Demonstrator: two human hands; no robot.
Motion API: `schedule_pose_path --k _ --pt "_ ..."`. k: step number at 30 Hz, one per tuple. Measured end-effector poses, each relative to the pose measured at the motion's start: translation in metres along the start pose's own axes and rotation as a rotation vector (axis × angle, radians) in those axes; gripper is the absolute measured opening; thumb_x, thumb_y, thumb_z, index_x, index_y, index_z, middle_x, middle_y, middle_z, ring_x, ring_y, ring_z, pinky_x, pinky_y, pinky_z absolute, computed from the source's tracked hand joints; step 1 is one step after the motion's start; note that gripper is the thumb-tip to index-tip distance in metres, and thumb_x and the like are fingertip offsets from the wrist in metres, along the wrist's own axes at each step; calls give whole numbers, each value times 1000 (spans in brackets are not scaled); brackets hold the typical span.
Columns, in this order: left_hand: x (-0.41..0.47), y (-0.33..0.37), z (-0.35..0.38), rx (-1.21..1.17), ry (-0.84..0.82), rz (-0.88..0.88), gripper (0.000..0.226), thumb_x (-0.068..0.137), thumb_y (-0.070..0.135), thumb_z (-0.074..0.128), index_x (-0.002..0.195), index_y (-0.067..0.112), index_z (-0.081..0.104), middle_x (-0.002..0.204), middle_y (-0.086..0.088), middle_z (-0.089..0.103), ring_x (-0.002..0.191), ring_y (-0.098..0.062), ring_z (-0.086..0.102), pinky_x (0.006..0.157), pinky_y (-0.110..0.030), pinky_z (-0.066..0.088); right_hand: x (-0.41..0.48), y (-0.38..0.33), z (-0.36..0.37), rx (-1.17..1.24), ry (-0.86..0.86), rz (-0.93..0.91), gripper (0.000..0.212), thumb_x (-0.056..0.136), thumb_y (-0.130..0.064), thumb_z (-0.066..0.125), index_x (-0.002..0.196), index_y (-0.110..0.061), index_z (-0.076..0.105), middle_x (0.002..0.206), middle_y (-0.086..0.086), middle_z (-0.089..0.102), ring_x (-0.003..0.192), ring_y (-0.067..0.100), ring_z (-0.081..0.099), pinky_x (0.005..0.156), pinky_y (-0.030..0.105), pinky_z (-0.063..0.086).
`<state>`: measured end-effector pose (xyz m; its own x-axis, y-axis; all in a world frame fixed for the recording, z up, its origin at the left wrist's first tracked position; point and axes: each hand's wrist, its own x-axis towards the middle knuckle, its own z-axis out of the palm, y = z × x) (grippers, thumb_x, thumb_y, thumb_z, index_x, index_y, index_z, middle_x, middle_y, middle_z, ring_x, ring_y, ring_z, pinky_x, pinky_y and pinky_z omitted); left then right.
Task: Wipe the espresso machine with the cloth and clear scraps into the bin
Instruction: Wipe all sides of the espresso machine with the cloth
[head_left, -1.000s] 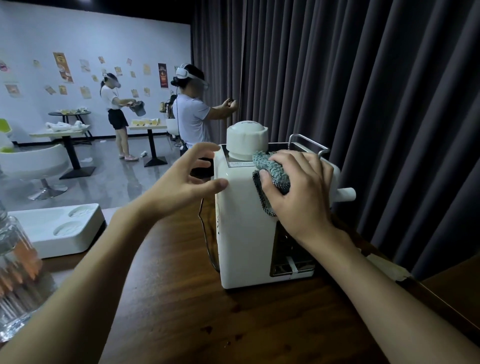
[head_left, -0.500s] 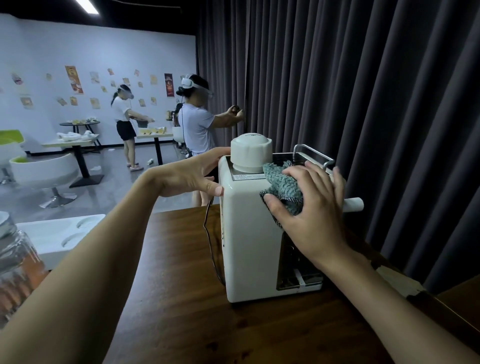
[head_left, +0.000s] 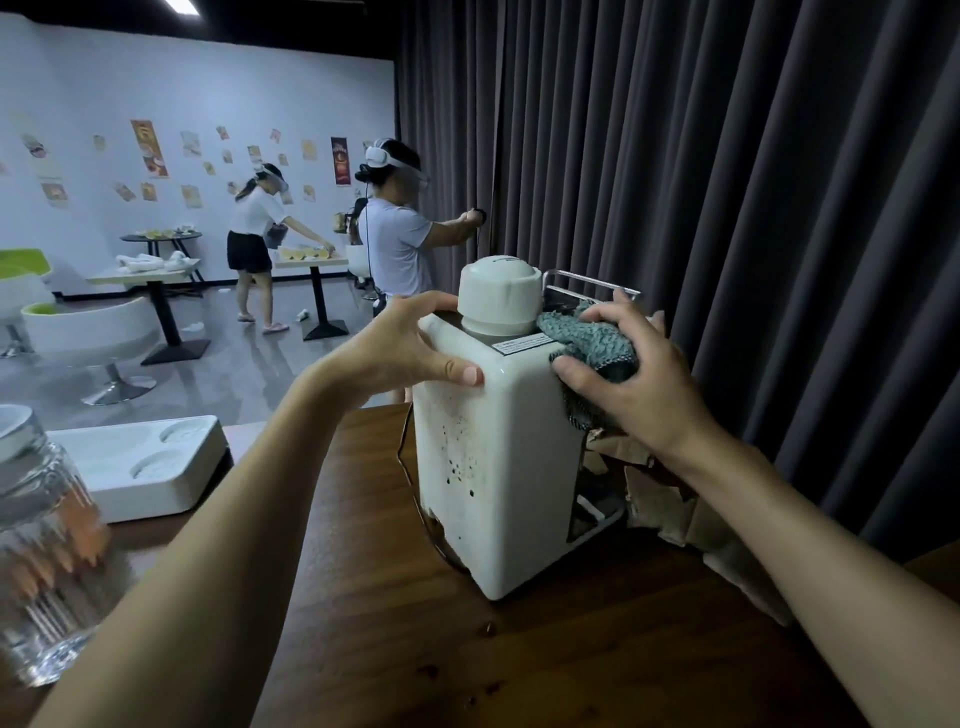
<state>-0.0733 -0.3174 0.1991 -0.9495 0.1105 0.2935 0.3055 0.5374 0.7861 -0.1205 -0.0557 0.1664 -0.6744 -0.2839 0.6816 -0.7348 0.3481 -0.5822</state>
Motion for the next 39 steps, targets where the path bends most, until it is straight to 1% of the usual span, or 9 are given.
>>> schedule_pose_path --k 4,7,10,15,23,25,28,32,39 --pt "-15 -9 8 86 228 -59 92 35 77 86 118 47 60 122 3 60 116 -23 57 101 -46 49 13 7 13 139 -35 23 33 72 -60 66 100 -44 59 132 6 56 144 6 27 116 29 26" --pt "-23 -4 10 137 279 -55 94 40 80 81 123 43 58 122 10 57 120 -17 51 104 -41 45 15 1 21 186 36 37 36 74 -54 65 101 -31 63 124 2 60 137 7 37 105 11 28" --pt "-31 -3 9 66 286 -68 93 46 73 85 128 38 56 129 7 57 119 -13 55 102 -41 50 4 -5 27 152 156 24 38 78 -51 63 104 -23 63 124 3 55 126 12 47 107 22 36" --pt "-41 -1 13 -57 334 -65 78 51 55 91 121 34 65 118 6 67 106 -16 66 95 -42 56 -31 -17 46 216 282 138 36 87 -42 63 118 -23 59 121 1 57 114 16 54 100 39 45" --pt "-52 15 41 86 553 -113 86 45 72 86 119 36 63 126 4 57 116 -14 56 99 -40 52 -21 -8 38 411 252 177 29 93 -31 64 121 -24 62 123 -4 64 119 8 56 106 37 45" --pt "-58 21 49 114 602 -112 82 47 69 86 118 35 63 129 2 53 117 -11 52 99 -33 49 -18 -3 37 467 216 189 25 92 -32 64 117 -30 62 125 -5 63 121 7 55 108 37 43" --pt "-66 31 58 141 683 -129 76 50 64 87 115 32 64 126 1 49 107 -11 49 86 -18 41 -11 1 36 531 139 199 22 91 -40 64 113 -39 62 127 -8 61 125 7 52 110 35 41" --pt "-73 37 69 258 750 -167 74 59 68 81 121 34 61 117 3 38 105 -14 43 88 -25 39 3 -1 34 618 108 254 21 94 -31 61 115 -29 64 125 -8 61 121 6 54 104 25 43" --pt "-78 49 72 328 715 -149 55 78 45 78 129 32 63 118 1 41 96 -10 44 93 -17 36 15 7 21 740 30 391 17 91 -31 66 108 -30 69 122 6 67 113 19 63 104 44 47"
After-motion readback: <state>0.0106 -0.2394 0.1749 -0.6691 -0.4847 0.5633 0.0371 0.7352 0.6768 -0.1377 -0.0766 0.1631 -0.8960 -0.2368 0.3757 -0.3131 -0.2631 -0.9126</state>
